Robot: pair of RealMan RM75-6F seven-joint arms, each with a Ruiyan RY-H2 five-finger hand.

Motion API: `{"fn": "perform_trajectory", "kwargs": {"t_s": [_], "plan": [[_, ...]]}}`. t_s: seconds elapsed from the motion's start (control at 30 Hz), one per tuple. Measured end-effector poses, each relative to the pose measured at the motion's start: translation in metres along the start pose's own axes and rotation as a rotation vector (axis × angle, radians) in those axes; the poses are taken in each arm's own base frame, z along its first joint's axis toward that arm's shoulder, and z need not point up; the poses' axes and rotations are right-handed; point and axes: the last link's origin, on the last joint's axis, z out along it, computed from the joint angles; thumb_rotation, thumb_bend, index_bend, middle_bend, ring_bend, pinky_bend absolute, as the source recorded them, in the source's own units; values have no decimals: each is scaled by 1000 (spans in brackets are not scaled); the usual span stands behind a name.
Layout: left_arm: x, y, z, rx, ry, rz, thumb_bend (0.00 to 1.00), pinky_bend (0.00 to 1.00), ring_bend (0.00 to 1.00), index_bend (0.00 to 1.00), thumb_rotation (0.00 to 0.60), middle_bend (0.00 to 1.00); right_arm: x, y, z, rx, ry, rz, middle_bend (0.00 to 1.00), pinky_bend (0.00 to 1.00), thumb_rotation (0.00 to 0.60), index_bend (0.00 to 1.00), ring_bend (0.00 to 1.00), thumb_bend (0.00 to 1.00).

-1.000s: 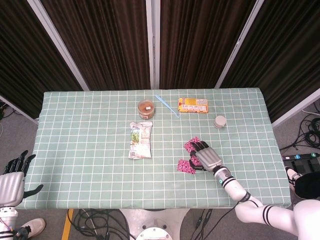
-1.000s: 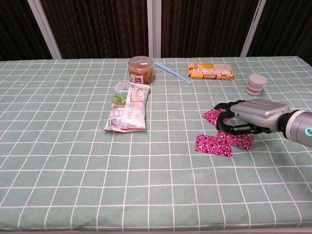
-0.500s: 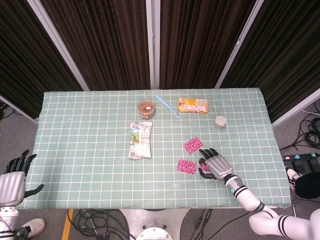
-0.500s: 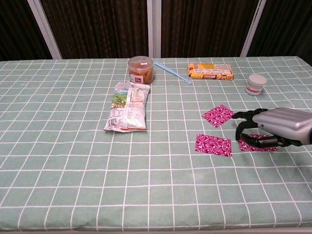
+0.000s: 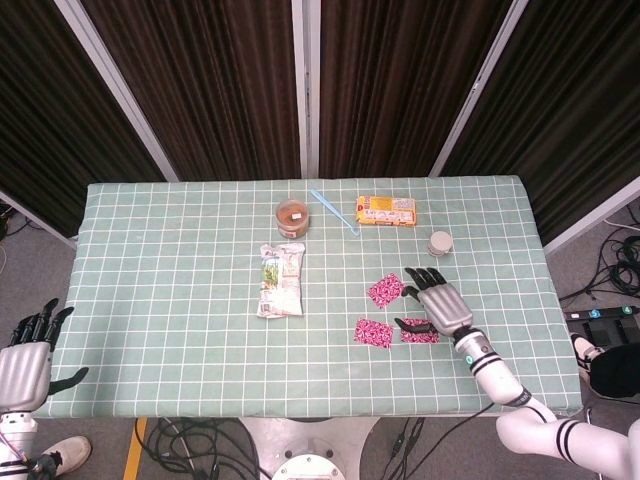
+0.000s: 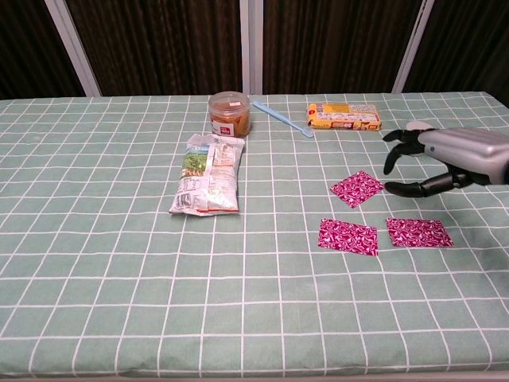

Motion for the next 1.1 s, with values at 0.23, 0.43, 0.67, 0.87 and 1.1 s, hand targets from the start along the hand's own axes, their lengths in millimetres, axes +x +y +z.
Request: {"fn": "perform_trajectory", "kwargs": {"t_s": [0.23,0.43,0.67,0.87,1.1], "plan": [[-1,-2,-2,12,-6,-2,90,145,141,190,600,146,5,-5,40,-13,-16,-62,43,17,588,296,0,111],[-2,-4,-4,19,-9,-1,91,145,141,190,600,145,0,-14,65,-11,-35,-124,49,19,600,295,0,110],[-2,-7,-6,30,-11,-3,90,145,141,190,600,146,-9,-19,78,-10,-49,-149,53,19,600,296,0,111],[-3,-7,-5,29,-13,-4,90,145,141,190,600,146,-13,-22,80,-2,-51,-153,53,19,600,295,0,111],[-4,-8,-7,35,-13,-5,90,145,141,190,600,146,-19,-25,84,-4,-62,-156,54,18,600,305,0,112]]}}
